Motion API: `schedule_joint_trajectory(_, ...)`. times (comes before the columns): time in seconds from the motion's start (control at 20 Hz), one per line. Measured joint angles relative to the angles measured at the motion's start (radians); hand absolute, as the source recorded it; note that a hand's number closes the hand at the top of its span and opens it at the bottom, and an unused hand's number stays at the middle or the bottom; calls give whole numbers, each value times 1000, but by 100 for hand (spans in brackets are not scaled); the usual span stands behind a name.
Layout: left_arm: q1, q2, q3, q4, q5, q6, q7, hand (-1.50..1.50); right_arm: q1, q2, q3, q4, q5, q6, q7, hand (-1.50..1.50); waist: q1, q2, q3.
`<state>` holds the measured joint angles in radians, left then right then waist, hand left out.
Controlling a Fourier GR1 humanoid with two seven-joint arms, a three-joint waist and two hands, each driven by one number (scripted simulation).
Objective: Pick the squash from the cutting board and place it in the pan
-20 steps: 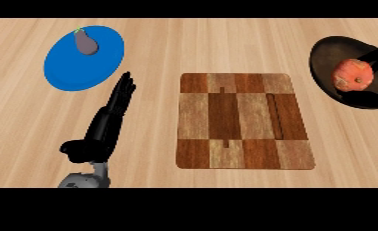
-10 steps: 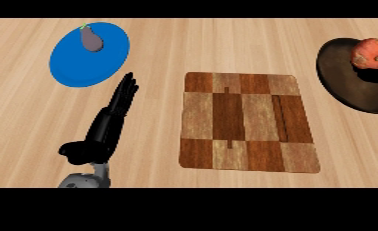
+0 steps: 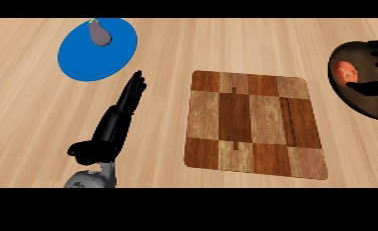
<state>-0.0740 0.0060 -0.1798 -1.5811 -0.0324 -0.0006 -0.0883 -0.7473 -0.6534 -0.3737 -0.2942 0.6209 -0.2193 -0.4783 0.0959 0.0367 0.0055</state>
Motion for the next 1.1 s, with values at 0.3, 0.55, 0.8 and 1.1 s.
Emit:
schedule_joint_trajectory(0.3,-5,-1,2,16,1,-2,-10,0,-63,22,-3,83,-7,109,-19,-150,1,3,2)
schedule_joint_trajectory(0.55,-12,9,22,18,11,-5,-5,0,-75,27,-97,93,-101,132,-118,-150,-12,1,4)
schedule_joint_trajectory(0.8,-8,12,32,21,13,-1,-6,0,-75,-27,-187,120,-193,242,-170,-150,-29,-4,3)
schedule_joint_trajectory(1.1,14,15,33,6,13,3,-5,0,-32,-120,-256,164,-269,467,-207,-150,-41,-9,3)
